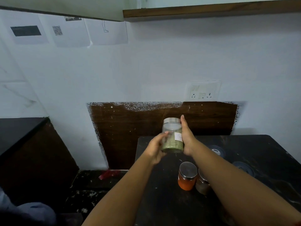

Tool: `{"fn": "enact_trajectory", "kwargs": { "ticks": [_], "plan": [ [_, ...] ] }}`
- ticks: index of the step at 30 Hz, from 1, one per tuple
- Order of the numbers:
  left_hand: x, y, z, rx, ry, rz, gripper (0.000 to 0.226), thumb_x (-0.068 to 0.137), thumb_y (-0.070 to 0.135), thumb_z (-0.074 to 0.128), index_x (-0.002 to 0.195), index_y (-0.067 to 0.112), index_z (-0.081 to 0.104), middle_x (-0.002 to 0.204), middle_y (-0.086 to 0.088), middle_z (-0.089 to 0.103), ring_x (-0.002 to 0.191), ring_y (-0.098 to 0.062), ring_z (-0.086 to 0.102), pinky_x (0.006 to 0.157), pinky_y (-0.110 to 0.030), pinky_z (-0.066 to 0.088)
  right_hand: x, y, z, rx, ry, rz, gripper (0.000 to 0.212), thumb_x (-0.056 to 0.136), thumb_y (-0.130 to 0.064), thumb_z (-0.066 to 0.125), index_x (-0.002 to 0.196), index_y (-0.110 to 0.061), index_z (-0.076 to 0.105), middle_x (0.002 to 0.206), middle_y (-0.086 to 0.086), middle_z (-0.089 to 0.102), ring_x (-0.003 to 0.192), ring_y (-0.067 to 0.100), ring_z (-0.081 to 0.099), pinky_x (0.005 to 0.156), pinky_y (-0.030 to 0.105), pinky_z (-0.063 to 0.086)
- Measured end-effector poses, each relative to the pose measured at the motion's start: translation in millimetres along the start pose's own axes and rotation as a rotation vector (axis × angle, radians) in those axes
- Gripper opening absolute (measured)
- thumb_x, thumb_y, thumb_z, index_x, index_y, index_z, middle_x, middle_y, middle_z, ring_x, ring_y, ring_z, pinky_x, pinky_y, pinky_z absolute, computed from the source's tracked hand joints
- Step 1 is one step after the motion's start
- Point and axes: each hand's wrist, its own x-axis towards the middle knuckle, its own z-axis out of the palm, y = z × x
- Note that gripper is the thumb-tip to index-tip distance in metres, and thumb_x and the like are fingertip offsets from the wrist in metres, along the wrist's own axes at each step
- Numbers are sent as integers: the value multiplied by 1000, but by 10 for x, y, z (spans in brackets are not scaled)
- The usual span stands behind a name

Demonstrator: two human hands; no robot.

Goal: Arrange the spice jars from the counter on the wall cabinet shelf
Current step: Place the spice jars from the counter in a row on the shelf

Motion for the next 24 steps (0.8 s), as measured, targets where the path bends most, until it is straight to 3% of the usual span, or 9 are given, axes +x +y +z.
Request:
{"fn": "enact_trajectory", "kwargs": {
  "ticks": [3,5,9,12,15,24],
  "plan": [
    [37,21,84,0,-14,-44,53,87,48,53,125,12,61,113,-12,68,99,-24,66,83,-36,54,6,-27,74,-17,71,-41,70,83,-76,45,103,-13,69,106,19,72,88,35,70,84,49,57],
    [72,38,158,84,62,-66,56,92,61,43,119,18,65,110,-10,72,102,-25,68,90,-40,54,-6,-6,116,-58,117,-67,64,84,-74,45,98,-16,69,103,18,73,92,35,71,88,51,55],
    [75,100,165,56,136,-85,66,87,70,43,122,18,64,109,-11,73,97,-24,70,70,-32,57,-23,16,136,-37,108,-63,64,85,-75,42,103,-18,67,100,16,74,93,35,71,89,52,55],
    [52,144,159,-94,68,-104,70,87,72,41,127,17,61,115,-14,70,107,-29,66,87,-42,54,-45,-7,110,22,41,-74,69,88,-74,37,113,-17,67,102,19,74,95,37,71,85,49,57],
    [37,174,199,-128,17,-111,72,88,72,36,128,17,60,112,-13,71,103,-27,67,80,-40,56,-80,-45,73,57,-19,-96,69,91,-71,33,113,-16,68,105,19,73,94,35,70,75,41,58],
    [46,163,218,-122,-5,-112,75,86,74,37,127,17,61,117,-15,69,109,-29,65,82,-40,56,-83,-39,21,34,-44,-101,74,88,-75,32,118,-18,67,108,17,72,101,36,69,86,47,55]
  ]
}}
